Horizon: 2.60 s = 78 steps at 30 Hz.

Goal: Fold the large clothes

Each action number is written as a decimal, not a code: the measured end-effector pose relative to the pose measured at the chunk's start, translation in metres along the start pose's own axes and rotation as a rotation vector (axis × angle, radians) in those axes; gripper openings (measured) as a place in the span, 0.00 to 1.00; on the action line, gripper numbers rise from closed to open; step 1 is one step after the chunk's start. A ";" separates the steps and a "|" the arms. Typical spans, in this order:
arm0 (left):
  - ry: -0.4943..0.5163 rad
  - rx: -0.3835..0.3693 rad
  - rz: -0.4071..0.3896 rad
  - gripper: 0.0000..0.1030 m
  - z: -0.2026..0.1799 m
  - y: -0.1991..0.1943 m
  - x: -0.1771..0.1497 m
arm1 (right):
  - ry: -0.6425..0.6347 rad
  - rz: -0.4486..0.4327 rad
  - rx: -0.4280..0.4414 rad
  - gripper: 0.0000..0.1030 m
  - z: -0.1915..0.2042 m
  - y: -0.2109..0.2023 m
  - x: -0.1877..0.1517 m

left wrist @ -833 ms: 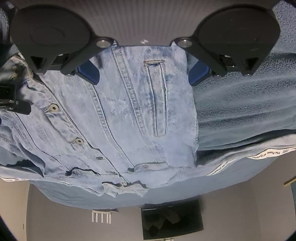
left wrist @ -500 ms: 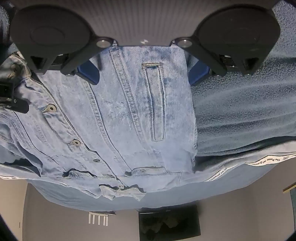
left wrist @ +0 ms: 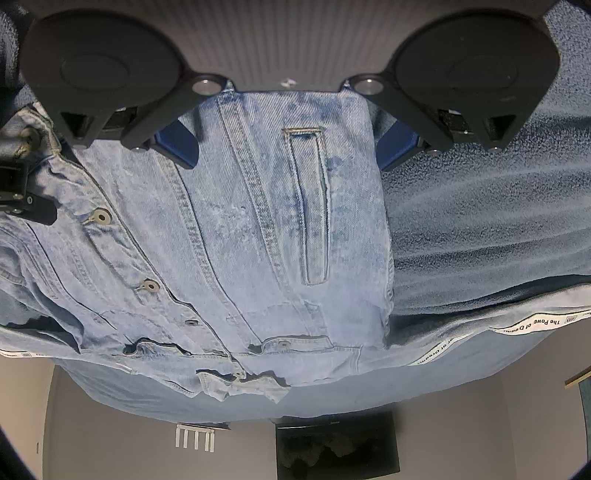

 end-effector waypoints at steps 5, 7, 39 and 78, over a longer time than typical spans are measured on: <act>-0.001 -0.001 0.005 1.00 0.001 0.001 0.000 | -0.001 0.001 0.000 1.00 0.000 0.001 0.000; -0.001 -0.002 0.006 1.00 0.001 0.002 0.000 | -0.001 0.002 -0.001 1.00 0.000 0.000 0.000; -0.008 -0.009 0.021 1.00 0.005 0.005 -0.001 | -0.003 0.008 -0.003 1.00 0.003 0.001 0.000; -0.130 0.049 -0.055 1.00 0.050 0.017 0.062 | 0.133 -0.345 -0.155 1.00 -0.054 -0.059 0.037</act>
Point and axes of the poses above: each gripper's, at about its wrist camera, not at the fingertips, and y roughly the way its jaws point, z to its left, x to its top, the point moved 1 cm from there along y, roughly the way its jaws point
